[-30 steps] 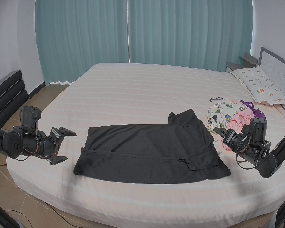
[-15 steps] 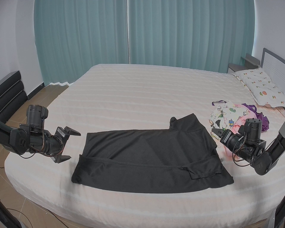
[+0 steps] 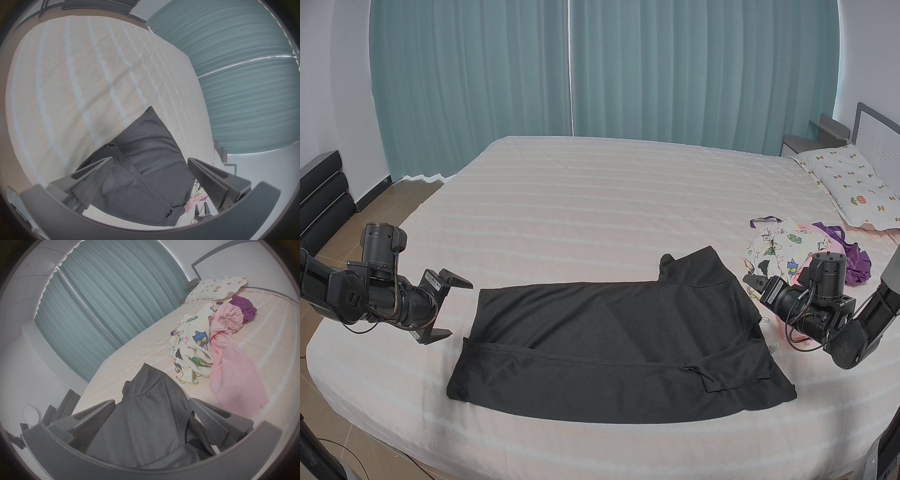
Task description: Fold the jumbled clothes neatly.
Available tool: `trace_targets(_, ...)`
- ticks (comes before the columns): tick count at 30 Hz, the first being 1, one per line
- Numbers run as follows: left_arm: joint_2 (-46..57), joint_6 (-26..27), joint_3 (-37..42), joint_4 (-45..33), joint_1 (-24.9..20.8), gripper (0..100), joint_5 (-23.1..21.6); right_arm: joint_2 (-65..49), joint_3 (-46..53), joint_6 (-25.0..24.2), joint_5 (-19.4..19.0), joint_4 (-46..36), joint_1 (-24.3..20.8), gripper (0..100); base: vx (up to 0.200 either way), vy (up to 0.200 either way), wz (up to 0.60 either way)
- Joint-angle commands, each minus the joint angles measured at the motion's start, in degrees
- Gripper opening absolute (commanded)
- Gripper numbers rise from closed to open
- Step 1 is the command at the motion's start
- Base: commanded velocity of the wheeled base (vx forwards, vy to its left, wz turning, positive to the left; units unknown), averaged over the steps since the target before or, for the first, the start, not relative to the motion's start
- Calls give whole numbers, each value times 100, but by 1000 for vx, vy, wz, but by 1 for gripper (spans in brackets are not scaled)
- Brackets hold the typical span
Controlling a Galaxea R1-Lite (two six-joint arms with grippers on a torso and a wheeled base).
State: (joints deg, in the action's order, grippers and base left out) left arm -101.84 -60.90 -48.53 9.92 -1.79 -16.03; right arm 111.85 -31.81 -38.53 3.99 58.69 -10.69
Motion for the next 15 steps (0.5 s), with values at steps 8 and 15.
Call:
trace_targets(8,-688,26,-754,-34,100,100,83,382,-300,74,-117,-6,-3,100,0,0,0)
trace_targets(15,-1488,228,-1519,-34,100,100,373,469,-625,74,-196,-384,14,100,0,0,0)
